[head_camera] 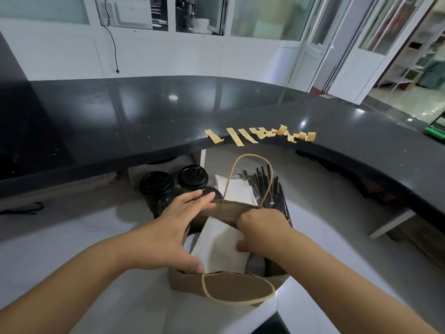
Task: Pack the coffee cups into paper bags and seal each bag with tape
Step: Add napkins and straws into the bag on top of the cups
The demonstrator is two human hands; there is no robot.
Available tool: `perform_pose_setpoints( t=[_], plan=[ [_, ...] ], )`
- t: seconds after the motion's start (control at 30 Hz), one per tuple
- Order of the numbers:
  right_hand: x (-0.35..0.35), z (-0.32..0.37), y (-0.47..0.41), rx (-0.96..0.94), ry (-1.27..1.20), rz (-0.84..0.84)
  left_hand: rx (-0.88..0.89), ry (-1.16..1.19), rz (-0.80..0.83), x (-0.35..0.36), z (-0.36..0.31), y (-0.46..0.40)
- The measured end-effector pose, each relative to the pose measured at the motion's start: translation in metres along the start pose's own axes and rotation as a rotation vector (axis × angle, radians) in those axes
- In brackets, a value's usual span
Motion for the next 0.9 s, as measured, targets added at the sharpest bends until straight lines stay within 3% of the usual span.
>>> perform_pose_setpoints(
  t=[0.17,0.23,0.37,0.47,0.63,0.9],
  plan=[
    [-0.027,-0.028,0.012,0.042,-0.126,-0.171,-0.013,-0.005,-0.014,-0.001,-0.001,-0.005],
    [-0.035,-0.049,0.016,0.065,-0.387,-0.203,-0.012,-0.008,-0.018,0.0,-0.001,-0.007],
    [-0.035,-0.116,0.022,0.239,-1.133,-0.378,-0.029,0.003,-0.023,0.002,-0.001,-0.013],
    [0.001,-0.167,0.007,0.453,-1.337,-0.459,-0.042,0.01,-0.029,0.002,-0.001,-0.017],
    [0.095,-0.209,-0.035,0.703,-1.322,-0.291,-0.045,0.001,0.0,0.006,-0.004,-0.022],
    [0.16,-0.185,-0.072,0.672,-0.835,-0.11,-0.081,0.014,0.025,0.005,-0.003,-0.032]
  ],
)
Point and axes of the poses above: each hand's wrist, its own y-axis away from the middle knuckle, its own x-axis out of the palm, z = x × y, the point moved 10 cm from there along -y, towards the middle knuckle, and after that the axes turned 7 degrees about x, right-handed, at the moved point
